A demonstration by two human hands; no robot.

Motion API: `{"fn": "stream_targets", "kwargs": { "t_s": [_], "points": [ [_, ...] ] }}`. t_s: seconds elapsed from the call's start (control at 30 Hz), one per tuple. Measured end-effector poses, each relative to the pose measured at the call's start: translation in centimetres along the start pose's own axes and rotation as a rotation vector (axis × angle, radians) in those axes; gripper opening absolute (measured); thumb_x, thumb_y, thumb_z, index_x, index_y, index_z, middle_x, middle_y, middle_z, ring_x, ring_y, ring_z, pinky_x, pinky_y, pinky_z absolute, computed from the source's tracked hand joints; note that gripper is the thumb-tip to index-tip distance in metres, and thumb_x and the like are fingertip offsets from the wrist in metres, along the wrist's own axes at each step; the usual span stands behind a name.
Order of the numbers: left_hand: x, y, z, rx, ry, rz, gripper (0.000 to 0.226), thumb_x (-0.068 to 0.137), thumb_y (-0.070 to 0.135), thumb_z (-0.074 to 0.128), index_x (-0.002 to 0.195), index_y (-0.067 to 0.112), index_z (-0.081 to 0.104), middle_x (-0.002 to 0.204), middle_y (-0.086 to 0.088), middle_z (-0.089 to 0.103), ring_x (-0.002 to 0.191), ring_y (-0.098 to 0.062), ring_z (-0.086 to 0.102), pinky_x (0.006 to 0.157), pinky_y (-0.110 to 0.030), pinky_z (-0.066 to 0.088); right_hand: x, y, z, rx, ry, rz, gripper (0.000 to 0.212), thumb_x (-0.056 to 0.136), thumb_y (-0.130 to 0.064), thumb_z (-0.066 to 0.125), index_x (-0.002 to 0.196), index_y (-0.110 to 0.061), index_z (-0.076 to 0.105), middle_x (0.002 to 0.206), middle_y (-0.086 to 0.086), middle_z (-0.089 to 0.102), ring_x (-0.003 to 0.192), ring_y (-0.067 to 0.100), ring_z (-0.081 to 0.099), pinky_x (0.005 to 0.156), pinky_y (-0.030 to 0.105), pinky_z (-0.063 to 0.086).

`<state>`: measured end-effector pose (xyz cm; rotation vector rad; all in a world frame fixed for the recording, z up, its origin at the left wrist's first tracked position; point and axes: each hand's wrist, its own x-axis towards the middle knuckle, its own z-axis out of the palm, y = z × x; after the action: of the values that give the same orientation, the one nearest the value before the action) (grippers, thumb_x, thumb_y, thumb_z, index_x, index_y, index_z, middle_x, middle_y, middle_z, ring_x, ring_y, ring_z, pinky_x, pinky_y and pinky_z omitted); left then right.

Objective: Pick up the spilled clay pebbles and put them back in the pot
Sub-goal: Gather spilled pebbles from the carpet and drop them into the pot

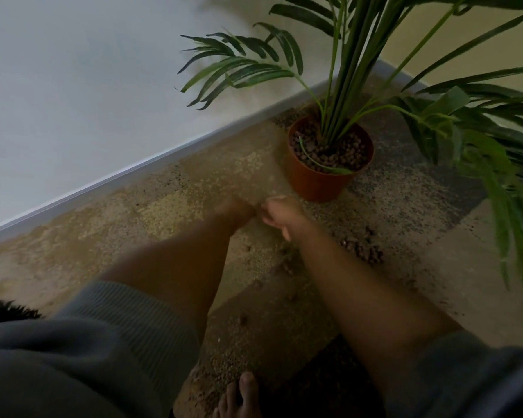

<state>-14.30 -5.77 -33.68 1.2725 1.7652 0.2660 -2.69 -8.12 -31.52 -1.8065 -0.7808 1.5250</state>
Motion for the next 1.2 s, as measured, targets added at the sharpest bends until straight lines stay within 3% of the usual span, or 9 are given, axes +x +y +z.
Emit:
{"fn": "stream_targets", "kwargs": {
  "t_s": [0.07, 0.23, 0.4, 0.57, 0.7, 0.9, 1.0, 1.07, 1.2],
  "points": [
    [-0.6, -1.5, 0.3, 0.152, -0.029, 0.012, 0.021, 0.088, 0.018, 0.065, 0.101, 0.002, 0.067, 0.093, -0.009, 0.064, 0.089, -0.024, 0.064, 0.071, -0.030, 0.049, 0.7, 1.4, 0.6, -0.309, 0.015, -0.067, 0.029, 0.090, -0.006, 0.052, 0.113, 0.000, 0.067, 0.122, 0.015, 0.065, 0.113, 0.031, 0.063, 0.097, 0.042, 0.054],
    [-2.3, -3.7, 0.7, 0.429, -0.156, 0.093, 0.024, 0.083, 0.019, 0.071, 0.106, 0.012, 0.072, 0.111, -0.007, 0.070, 0.105, -0.021, 0.064, 0.090, -0.030, 0.049, 0.9, 3.6, 1.3, -0.802, -0.028, -0.208, 0.045, 0.088, -0.018, 0.059, 0.133, -0.011, 0.059, 0.138, 0.010, 0.058, 0.125, 0.027, 0.055, 0.100, 0.030, 0.045],
    [-2.5, -5.4, 0.5, 0.538, -0.172, 0.187, 0.028, 0.085, 0.019, 0.070, 0.112, 0.014, 0.070, 0.114, -0.006, 0.068, 0.106, -0.020, 0.062, 0.084, -0.028, 0.046, 1.5, 4.9, 2.8, -1.062, -0.065, -0.328, 0.052, 0.095, -0.029, 0.053, 0.141, -0.007, 0.049, 0.149, 0.015, 0.035, 0.134, 0.030, 0.039, 0.111, 0.037, 0.038],
    [-2.1, -6.8, 0.9, 0.474, -0.136, 0.225, 0.028, 0.084, 0.014, 0.071, 0.111, 0.016, 0.065, 0.106, -0.004, 0.067, 0.084, -0.011, 0.054, 0.070, -0.022, 0.043, 2.1, 5.0, 3.4, -1.171, -0.068, -0.411, 0.036, 0.092, -0.030, 0.057, 0.120, -0.008, 0.059, 0.138, 0.013, 0.039, 0.118, 0.029, 0.047, 0.101, 0.038, 0.045],
    [-1.8, -7.3, 1.5, 0.491, -0.137, 0.234, 0.021, 0.083, 0.018, 0.072, 0.103, 0.015, 0.066, 0.092, 0.000, 0.065, 0.074, -0.009, 0.056, 0.059, -0.018, 0.043, 2.2, 5.2, 3.1, -1.182, -0.063, -0.456, 0.030, 0.089, -0.023, 0.061, 0.115, -0.007, 0.061, 0.141, 0.015, 0.042, 0.124, 0.029, 0.046, 0.101, 0.035, 0.041],
    [-1.9, -6.9, 1.4, 0.526, -0.187, 0.259, 0.020, 0.090, 0.014, 0.055, 0.102, 0.013, 0.070, 0.105, -0.005, 0.066, 0.098, -0.020, 0.062, 0.082, -0.029, 0.049, 1.4, 6.0, 2.0, -1.179, -0.207, -0.478, 0.021, 0.088, -0.024, 0.065, 0.102, -0.008, 0.064, 0.125, 0.012, 0.054, 0.115, 0.028, 0.053, 0.092, 0.034, 0.045],
    [-2.4, -6.7, 1.1, 0.343, -0.293, 0.165, 0.023, 0.093, 0.015, 0.049, 0.097, 0.004, 0.070, 0.098, -0.009, 0.068, 0.090, -0.022, 0.063, 0.078, -0.030, 0.049, 0.6, 6.1, 1.0, -1.234, -0.311, -0.500, 0.025, 0.086, -0.023, 0.066, 0.109, -0.011, 0.063, 0.120, 0.009, 0.058, 0.109, 0.027, 0.057, 0.092, 0.037, 0.050],
    [-3.2, -6.4, 1.0, -0.045, -0.371, -0.016, 0.020, 0.095, 0.010, 0.046, 0.099, 0.002, 0.065, 0.093, -0.012, 0.064, 0.080, -0.019, 0.060, 0.070, -0.027, 0.049, -0.1, 6.2, 0.3, -1.310, -0.362, -0.512, 0.021, 0.087, -0.021, 0.064, 0.107, -0.012, 0.064, 0.121, 0.009, 0.057, 0.108, 0.027, 0.058, 0.094, 0.036, 0.050],
    [-4.9, -5.9, 0.0, -0.706, -0.443, -0.272, 0.022, 0.090, 0.006, 0.038, 0.099, 0.001, 0.058, 0.094, -0.015, 0.060, 0.089, -0.025, 0.059, 0.085, -0.036, 0.051, -1.2, 6.7, -1.4, -1.368, -0.423, -0.580, 0.010, 0.087, -0.019, 0.064, 0.094, -0.014, 0.069, 0.115, 0.008, 0.055, 0.102, 0.023, 0.059, 0.090, 0.036, 0.052]
  ]
}}
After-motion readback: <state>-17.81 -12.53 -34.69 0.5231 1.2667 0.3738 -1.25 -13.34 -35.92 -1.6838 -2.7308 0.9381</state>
